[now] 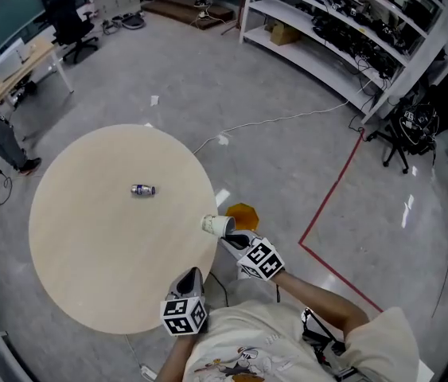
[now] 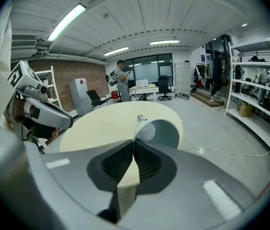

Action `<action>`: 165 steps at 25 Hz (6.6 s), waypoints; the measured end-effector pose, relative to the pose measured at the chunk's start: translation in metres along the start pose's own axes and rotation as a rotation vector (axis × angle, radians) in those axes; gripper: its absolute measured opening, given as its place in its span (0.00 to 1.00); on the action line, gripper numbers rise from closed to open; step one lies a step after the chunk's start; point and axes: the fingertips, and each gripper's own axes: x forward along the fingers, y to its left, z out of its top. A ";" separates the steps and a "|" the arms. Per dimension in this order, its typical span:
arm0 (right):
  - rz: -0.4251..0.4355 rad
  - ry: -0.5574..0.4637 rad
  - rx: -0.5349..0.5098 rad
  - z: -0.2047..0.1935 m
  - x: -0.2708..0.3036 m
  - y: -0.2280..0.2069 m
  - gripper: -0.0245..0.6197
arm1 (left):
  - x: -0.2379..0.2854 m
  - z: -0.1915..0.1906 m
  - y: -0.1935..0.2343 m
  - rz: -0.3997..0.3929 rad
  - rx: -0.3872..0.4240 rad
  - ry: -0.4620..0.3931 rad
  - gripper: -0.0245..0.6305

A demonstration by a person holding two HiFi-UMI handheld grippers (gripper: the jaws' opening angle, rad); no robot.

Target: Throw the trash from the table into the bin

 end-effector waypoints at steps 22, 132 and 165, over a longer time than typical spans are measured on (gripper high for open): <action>-0.059 0.045 0.146 -0.076 -0.044 -0.180 0.07 | 0.158 0.028 -0.110 -0.052 0.018 0.130 0.04; 0.092 0.105 0.078 -0.031 0.044 -0.004 0.05 | 0.056 -0.028 -0.007 0.034 0.026 0.058 0.04; 0.282 0.049 -0.256 0.056 0.106 0.208 0.22 | -0.130 -0.027 0.112 0.197 -0.193 -0.163 0.04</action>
